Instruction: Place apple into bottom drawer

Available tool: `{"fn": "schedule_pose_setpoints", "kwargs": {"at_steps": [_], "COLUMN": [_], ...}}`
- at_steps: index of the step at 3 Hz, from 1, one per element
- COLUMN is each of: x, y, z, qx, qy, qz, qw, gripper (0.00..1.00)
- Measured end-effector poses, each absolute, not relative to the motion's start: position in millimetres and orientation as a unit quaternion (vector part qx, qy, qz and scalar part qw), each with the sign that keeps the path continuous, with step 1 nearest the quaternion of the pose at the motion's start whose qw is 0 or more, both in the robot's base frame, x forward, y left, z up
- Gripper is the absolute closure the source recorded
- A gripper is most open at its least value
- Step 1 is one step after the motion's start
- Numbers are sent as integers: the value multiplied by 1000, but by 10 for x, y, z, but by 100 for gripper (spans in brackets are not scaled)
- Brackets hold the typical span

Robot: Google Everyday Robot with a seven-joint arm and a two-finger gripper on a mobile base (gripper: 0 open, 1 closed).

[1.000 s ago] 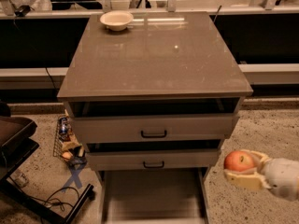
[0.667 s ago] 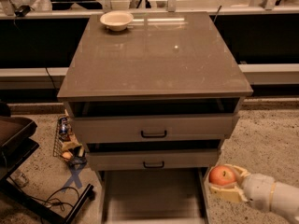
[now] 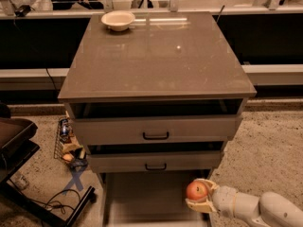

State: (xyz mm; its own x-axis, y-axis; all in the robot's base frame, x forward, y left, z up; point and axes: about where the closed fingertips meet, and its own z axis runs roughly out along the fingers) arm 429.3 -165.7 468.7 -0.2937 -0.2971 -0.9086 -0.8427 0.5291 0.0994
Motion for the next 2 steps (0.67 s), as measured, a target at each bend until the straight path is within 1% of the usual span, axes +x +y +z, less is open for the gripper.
{"fn": "schedule_pose_setpoints", "kwargs": {"at_steps": [2], "x": [4385], "y": [-1582], "z": [4582], "qx": [-378], "qy": [749], "qz": [295], "qw": [456], "gripper": [100]}}
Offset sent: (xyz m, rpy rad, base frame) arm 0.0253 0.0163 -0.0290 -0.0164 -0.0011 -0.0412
